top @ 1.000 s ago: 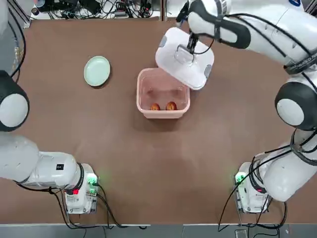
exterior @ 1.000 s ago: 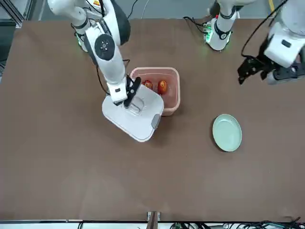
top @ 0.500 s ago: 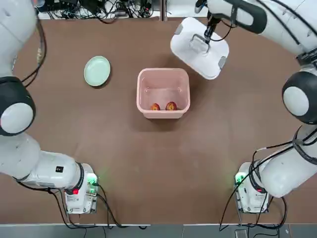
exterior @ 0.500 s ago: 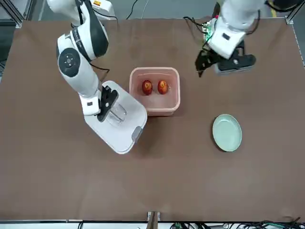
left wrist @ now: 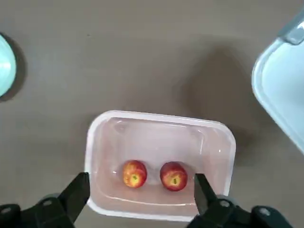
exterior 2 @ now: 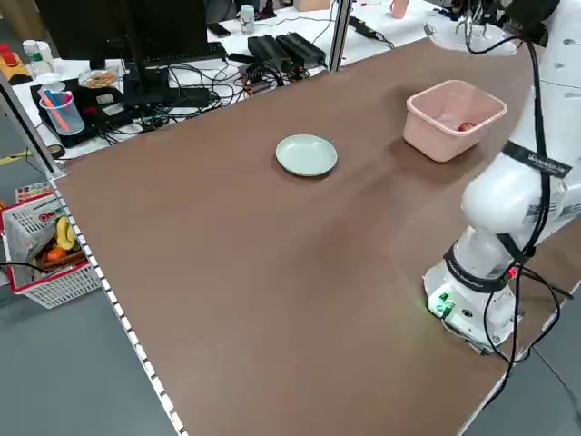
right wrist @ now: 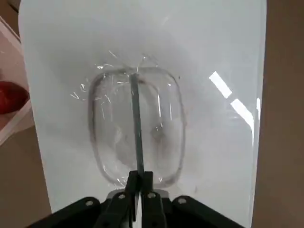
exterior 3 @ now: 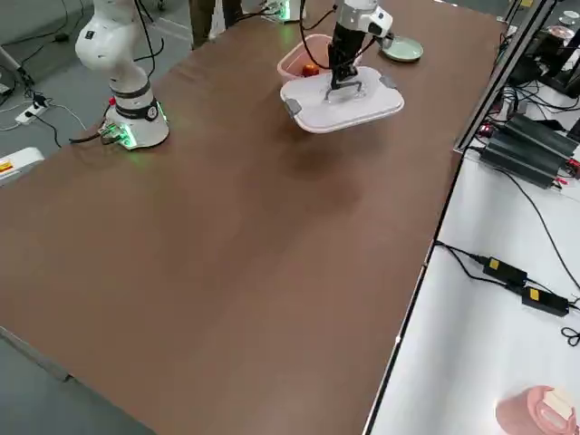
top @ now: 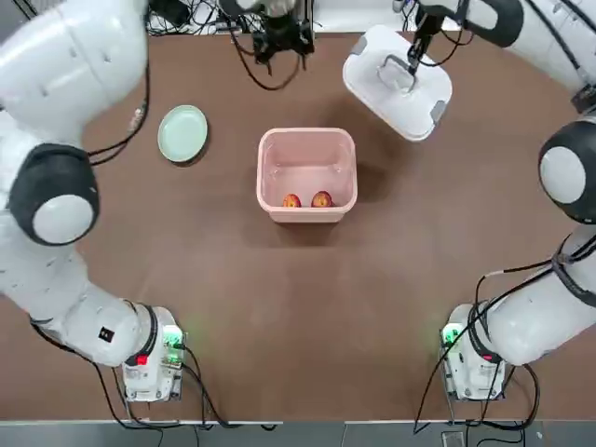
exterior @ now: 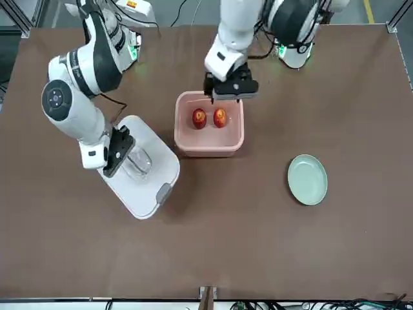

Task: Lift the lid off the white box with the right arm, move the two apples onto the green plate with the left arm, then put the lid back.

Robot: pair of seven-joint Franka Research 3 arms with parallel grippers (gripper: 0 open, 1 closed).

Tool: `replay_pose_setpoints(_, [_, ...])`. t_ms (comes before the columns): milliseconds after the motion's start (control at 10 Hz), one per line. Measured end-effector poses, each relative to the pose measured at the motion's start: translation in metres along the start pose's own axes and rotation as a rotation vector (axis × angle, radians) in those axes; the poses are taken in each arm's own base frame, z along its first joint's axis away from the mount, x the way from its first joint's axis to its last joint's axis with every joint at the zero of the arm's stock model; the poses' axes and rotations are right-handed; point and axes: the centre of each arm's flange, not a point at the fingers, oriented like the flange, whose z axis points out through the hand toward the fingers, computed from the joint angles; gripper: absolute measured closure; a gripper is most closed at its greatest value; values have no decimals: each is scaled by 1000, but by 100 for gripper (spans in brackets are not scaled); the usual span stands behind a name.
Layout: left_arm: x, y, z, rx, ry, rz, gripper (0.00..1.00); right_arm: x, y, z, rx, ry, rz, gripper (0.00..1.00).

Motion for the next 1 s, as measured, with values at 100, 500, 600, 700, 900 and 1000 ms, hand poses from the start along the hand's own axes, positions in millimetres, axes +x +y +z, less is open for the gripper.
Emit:
replay_pose_setpoints(100, [2, 10, 28, 14, -4, -14, 3, -9, 12, -1, 13, 2, 7, 94])
replay_pose_setpoints(500, [-19, 53, 123, 75, 48, -21, 2, -35, 46, -6, 27, 7, 17, 94])
replay_pose_setpoints(600, [-32, 62, 140, 100, 77, -16, 2, -40, 51, -6, 29, 6, 15, 94])
replay_pose_setpoints(700, [-46, 72, 147, 100, 100, -25, 2, -43, 54, -6, 33, 3, 12, 94])
replay_pose_setpoints(900, [-60, 81, 141, 76, 109, -41, 1, -44, 54, -6, 36, 1, 5, 94])
replay_pose_setpoints(1000, [-68, 81, 140, 81, 107, -48, 1, -44, 54, -6, 37, 1, 3, 94])
